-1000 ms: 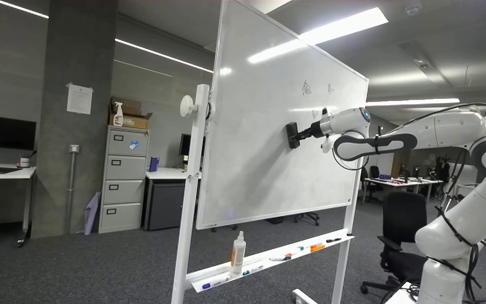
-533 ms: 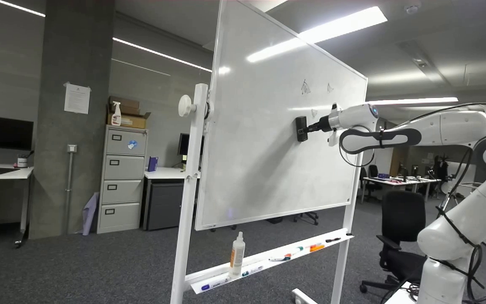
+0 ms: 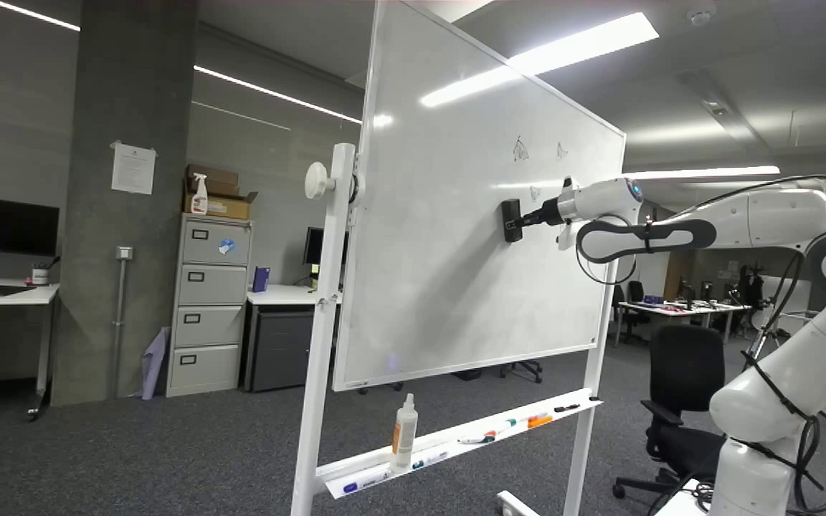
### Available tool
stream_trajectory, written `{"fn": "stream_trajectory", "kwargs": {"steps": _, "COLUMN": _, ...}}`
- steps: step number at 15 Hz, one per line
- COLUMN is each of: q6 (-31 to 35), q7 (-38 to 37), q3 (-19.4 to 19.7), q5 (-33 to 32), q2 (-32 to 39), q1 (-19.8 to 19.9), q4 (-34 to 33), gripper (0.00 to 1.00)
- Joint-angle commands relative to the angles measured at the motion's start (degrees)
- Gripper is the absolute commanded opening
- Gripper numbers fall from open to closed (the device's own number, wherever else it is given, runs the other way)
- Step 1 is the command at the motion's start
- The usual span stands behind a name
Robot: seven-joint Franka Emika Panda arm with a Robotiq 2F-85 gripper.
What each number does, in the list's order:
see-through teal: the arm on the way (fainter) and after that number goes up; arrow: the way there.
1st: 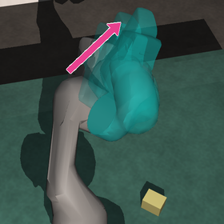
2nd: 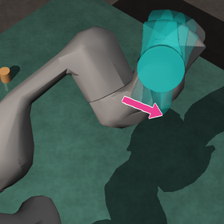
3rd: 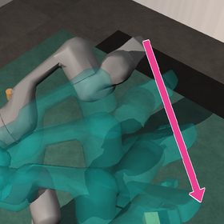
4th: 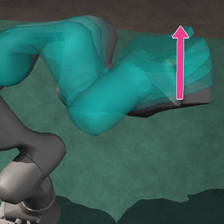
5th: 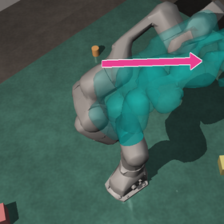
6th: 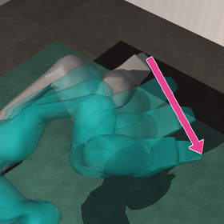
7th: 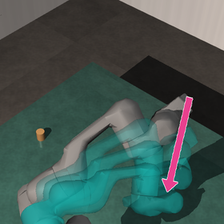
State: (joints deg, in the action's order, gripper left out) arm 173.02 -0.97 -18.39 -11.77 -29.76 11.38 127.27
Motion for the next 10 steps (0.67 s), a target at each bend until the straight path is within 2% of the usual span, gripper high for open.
{"fn": "stream_trajectory", "kwargs": {"steps": 1, "q6": 0.00, "q7": 0.00, "q3": -0.01, "q5": 0.00, "q2": 0.00, "q1": 0.00, "q4": 0.00, "gripper": 0.55}}
{"fn": "stream_trajectory", "kwargs": {"steps": 2, "q6": 0.00, "q7": 0.00, "q3": -0.01, "q5": 0.00, "q2": 0.00, "q1": 0.00, "q4": 0.00, "gripper": 0.30}}
{"fn": "stream_trajectory", "kwargs": {"steps": 10, "q6": 1.39, "q7": -2.87, "q3": -1.43, "q5": -0.45, "q2": -0.48, "q1": 5.24, "q4": -1.54, "gripper": 0.30}}
